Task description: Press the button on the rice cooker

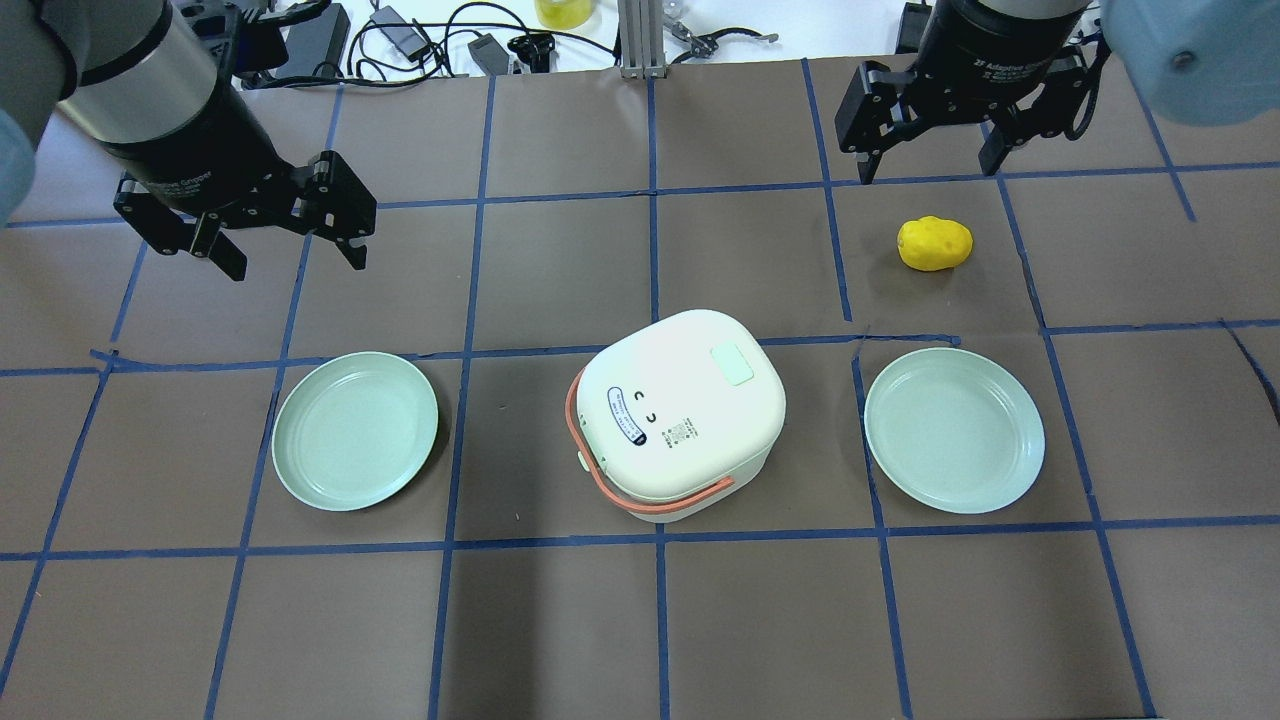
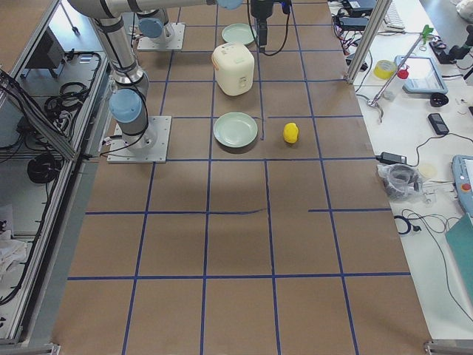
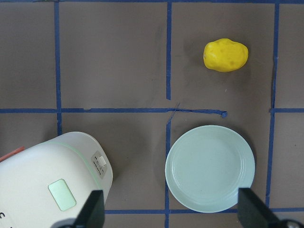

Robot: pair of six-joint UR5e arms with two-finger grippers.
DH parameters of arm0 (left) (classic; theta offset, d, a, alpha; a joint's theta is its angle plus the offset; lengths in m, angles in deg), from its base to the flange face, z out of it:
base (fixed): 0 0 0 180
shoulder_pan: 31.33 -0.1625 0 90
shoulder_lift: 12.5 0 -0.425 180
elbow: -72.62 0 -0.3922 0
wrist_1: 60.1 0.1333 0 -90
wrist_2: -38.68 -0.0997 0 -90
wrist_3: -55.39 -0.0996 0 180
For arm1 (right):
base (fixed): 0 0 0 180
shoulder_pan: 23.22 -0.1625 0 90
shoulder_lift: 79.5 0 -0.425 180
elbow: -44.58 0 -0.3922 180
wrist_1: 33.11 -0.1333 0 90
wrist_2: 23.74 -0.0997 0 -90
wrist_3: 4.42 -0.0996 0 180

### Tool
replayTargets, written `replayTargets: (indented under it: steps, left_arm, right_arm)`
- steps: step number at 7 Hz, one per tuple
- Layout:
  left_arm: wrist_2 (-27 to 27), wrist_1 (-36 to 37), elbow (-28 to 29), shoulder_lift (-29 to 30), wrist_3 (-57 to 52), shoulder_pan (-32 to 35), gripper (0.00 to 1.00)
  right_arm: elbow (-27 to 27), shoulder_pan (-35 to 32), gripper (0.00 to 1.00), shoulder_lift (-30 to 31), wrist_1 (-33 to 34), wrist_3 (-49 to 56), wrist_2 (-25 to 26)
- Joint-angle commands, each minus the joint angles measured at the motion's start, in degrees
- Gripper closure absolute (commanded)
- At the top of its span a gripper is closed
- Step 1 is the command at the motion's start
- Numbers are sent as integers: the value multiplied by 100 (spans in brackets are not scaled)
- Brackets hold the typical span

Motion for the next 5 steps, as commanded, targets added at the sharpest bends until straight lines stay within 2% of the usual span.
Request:
replayTargets:
  steps: [1,5]
  left_arm:
    - [0,0,0,0,0,0,0]
    - [0,0,0,0,0,0,0]
  right_arm:
    - [0,0,0,0,-4,0,-5]
    - [-9,-9,0,9,14,9,-57]
